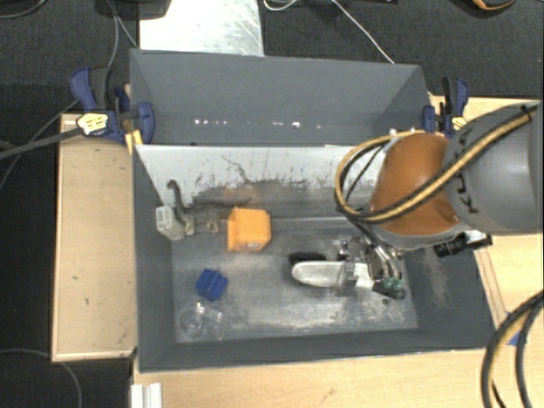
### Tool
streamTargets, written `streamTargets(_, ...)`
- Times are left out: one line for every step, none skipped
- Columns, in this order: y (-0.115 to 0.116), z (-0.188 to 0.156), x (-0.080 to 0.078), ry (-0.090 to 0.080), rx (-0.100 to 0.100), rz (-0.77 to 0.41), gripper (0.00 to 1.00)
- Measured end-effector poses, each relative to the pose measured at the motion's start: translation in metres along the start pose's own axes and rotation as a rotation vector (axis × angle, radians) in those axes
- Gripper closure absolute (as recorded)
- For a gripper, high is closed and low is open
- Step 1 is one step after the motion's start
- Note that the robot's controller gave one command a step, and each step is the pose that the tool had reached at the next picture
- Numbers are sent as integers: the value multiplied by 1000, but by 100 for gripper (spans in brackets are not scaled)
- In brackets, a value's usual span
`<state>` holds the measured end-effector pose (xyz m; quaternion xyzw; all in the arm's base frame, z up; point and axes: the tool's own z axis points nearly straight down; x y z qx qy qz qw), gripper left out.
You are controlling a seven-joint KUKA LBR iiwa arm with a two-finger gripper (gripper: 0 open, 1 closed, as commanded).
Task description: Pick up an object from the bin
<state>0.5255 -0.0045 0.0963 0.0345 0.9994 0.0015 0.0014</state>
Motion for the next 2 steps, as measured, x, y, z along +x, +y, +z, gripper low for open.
streamTargets(0,-19,-1,-5,0,-1,100)
streamTargets(0,-23,-2,-6,0,-1,100)
